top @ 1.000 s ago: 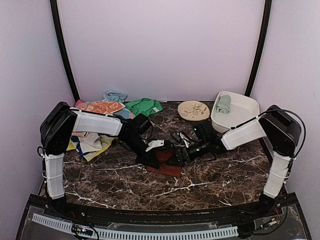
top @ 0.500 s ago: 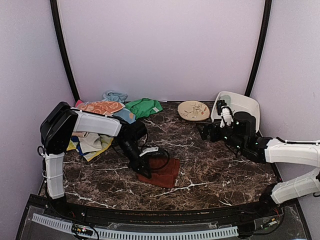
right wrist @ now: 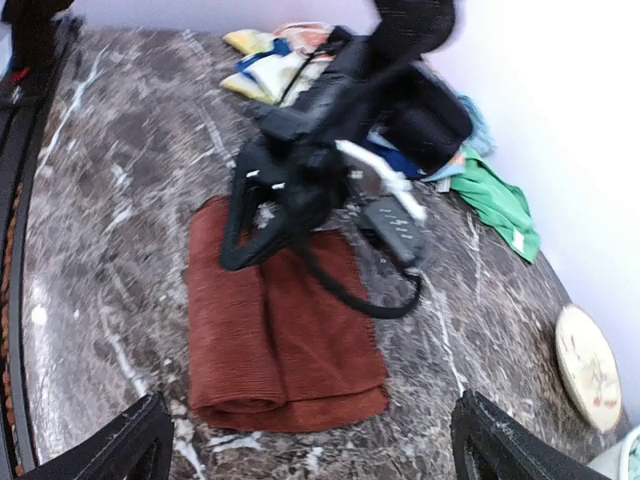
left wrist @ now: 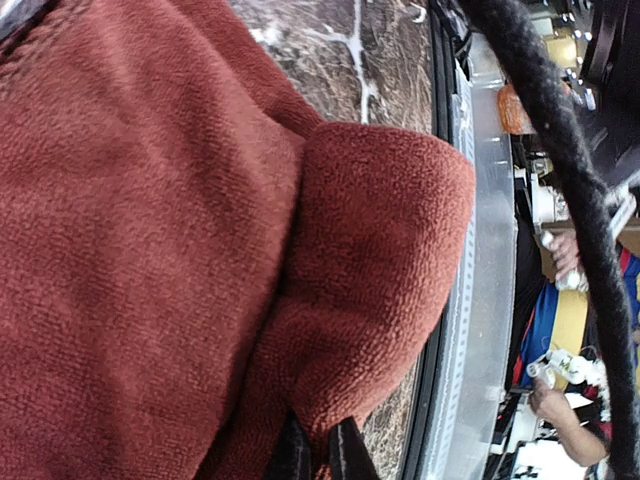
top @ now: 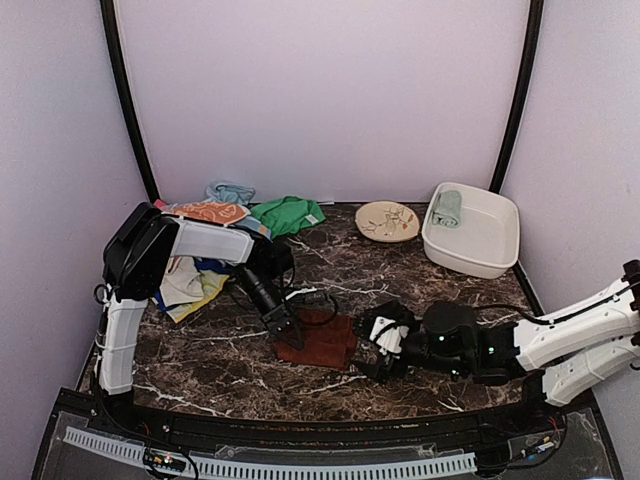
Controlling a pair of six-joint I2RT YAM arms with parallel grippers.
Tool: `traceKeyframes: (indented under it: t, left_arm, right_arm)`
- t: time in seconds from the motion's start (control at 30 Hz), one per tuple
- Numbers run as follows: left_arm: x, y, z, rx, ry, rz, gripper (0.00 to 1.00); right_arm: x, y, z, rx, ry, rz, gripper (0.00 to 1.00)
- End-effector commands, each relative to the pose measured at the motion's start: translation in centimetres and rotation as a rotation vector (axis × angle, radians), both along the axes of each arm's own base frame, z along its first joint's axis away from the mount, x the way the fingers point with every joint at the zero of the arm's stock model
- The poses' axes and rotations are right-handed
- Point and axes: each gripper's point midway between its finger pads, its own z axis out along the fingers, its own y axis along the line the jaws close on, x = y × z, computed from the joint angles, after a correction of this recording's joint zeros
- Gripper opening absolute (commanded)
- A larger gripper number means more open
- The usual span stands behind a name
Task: Roll the towels
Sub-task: Roll the towel at the center of the board.
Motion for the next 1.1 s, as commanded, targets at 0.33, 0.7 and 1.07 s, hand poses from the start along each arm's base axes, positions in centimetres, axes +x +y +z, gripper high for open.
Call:
traceKeyframes:
  t: [0.33, 0.7, 1.07]
  left_arm:
    - [2.0, 1.3, -4.4, 0.272, -0.173, -0.049, 0.0]
    - [2.8, 0.2, -1.8, 0.189, -0.226, -0.074, 0.19]
    - [6.7, 1.2, 5.2, 0.047, -0.457, 0.096, 0.3]
  right_arm:
    - [-2.9, 9.7, -6.6, -0.419, -0.398, 0.246, 0.81]
    - [1.0, 9.5, -11.8, -0.485, -0.136, 0.109, 0.53]
    - [1.5, 7.3, -13.9, -0.444, 0.191, 0.088, 0.23]
